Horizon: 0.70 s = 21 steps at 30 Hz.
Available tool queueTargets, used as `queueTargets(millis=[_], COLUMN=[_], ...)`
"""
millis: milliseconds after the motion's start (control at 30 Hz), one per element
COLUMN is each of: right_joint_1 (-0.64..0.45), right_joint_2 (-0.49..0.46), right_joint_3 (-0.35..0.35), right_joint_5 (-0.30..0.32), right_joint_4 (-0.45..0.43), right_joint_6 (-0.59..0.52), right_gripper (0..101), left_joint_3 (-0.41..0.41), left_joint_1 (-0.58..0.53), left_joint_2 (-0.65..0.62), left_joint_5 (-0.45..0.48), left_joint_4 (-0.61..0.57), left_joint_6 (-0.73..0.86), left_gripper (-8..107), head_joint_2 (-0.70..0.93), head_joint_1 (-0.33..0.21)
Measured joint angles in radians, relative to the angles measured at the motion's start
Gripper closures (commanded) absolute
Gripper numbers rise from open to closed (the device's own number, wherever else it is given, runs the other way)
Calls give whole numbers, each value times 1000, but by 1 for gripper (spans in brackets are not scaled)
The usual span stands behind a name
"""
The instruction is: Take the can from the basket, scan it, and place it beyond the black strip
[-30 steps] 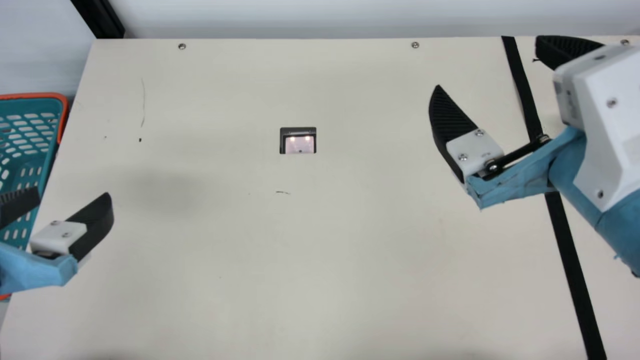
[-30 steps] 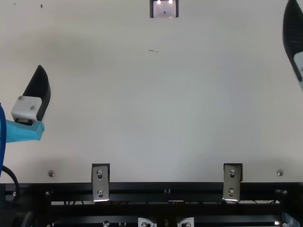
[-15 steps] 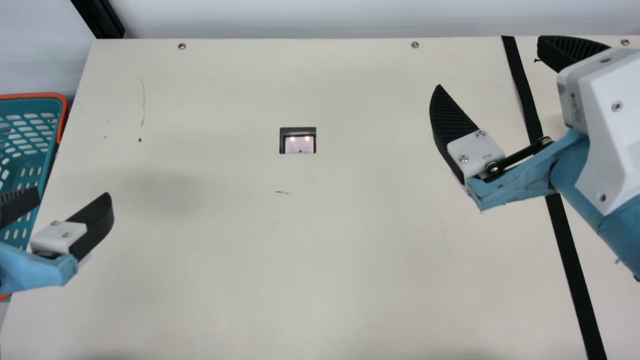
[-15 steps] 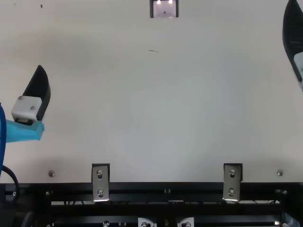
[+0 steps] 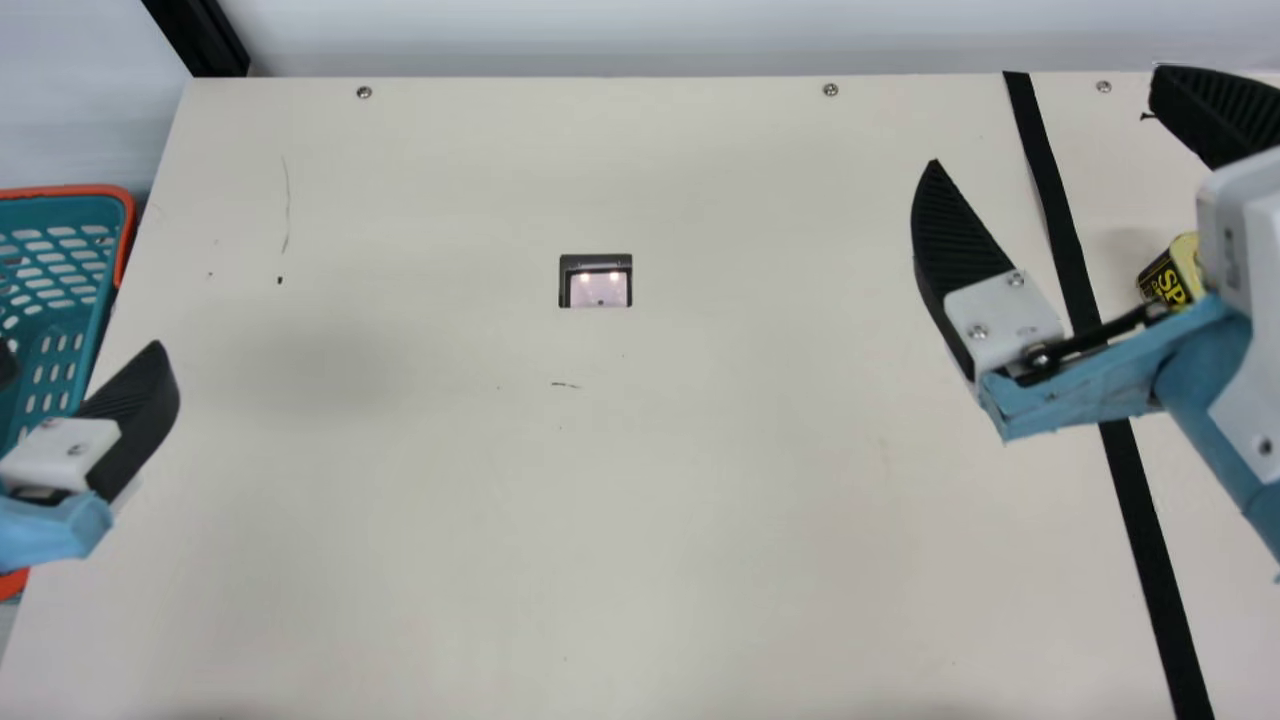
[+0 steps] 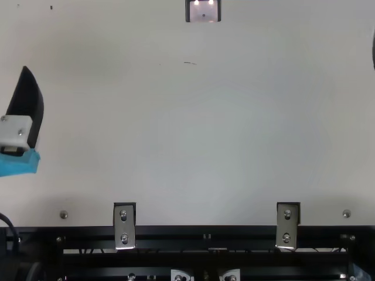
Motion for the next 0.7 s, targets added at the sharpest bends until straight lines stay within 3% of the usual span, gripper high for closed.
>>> queueTargets(millis=[367, 700], right_joint_1=[-10, -20], right_joint_2=[-175, -333], right_joint_3=[106, 169], right_joint_5=[-3, 132], right_joint_4=[-51, -23], right_joint_6=[79, 179], right_gripper=[0, 0], left_joint_3=[73, 140], left_joint_1=[-13, 17], left_joint_2=[-147, -284], left_joint_5=[-29, -8], left_joint_4=[50, -3], left_joint_6=[-94, -75], left_gripper=[9, 9], head_joint_2=[0, 0], head_joint_1=[0, 0])
